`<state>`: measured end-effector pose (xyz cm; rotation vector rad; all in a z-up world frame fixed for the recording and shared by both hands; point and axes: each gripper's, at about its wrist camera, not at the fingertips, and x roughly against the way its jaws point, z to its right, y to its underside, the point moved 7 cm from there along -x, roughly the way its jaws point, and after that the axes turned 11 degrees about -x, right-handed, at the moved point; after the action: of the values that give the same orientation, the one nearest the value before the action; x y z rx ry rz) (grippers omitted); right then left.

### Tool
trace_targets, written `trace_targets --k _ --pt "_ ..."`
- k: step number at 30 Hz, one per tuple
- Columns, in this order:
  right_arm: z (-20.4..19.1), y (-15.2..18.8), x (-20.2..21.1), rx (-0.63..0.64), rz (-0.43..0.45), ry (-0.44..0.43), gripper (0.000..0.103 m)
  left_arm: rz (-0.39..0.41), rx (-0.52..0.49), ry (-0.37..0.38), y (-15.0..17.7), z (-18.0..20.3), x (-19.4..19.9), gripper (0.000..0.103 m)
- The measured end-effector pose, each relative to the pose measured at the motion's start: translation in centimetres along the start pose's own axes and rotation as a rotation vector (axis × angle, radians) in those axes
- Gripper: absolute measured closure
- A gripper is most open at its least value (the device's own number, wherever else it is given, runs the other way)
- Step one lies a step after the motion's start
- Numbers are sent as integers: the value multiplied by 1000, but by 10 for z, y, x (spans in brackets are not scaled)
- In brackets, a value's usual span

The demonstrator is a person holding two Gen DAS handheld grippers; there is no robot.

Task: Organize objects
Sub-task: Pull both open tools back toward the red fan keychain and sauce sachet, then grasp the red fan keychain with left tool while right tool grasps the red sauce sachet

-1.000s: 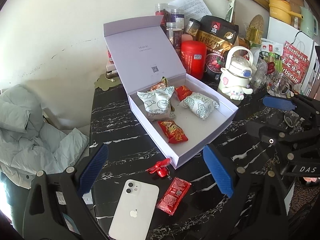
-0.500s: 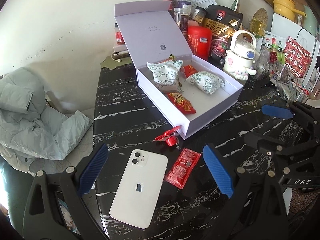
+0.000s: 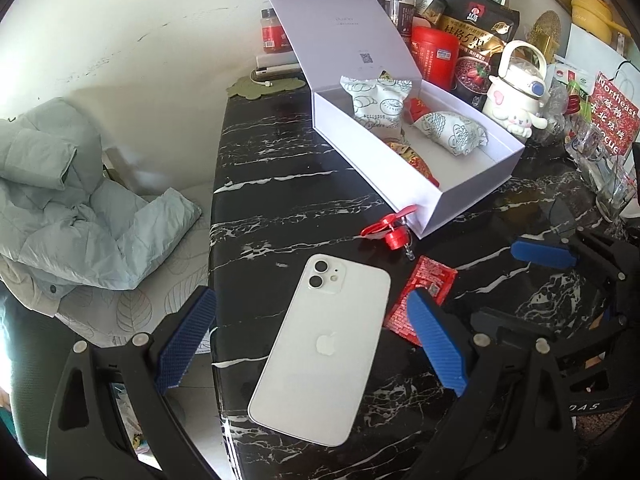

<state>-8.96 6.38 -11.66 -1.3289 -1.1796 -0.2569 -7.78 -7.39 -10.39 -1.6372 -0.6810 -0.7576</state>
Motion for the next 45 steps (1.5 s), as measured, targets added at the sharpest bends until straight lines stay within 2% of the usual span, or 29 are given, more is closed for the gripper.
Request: trace_targets --k 8,15,17,21,30,36,39,40,41,43,45 --pt "-1 -7 -29 -5 -24 -18 22 -35 -18 5 1 -7 -25 7" --pt "4 -7 -55 29 -66 54 22 -59 -28 -31 -4 -18 -45 7" --pt "8 -6 -56 24 -68 41 22 -58 -39 -38 -8 -18 -49 7" --pt "23 -4 -54 1 -79 33 23 -40 -43 -2 -19 -10 -58 7" --pt "55 2 -41 -17 -67 57 22 -8 -141 97 -44 35 -73 7" --pt "64 4 -40 -3 -53 94 22 -40 -162 86 -51 51 -95 8" --pt "66 4 -38 -19 -53 69 23 -32 -147 118 -51 52 -99 13" --pt "65 3 -37 -28 -56 48 22 -30 -138 144 -49 52 -100 19" --pt "63 3 -37 -39 -59 22 23 -27 -129 164 -48 52 -100 33" --pt "58 2 -37 -47 -63 -13 23 -38 -109 168 -46 51 -103 50" --pt "50 2 -38 -43 -61 -33 23 -36 -101 166 -46 49 -105 54"
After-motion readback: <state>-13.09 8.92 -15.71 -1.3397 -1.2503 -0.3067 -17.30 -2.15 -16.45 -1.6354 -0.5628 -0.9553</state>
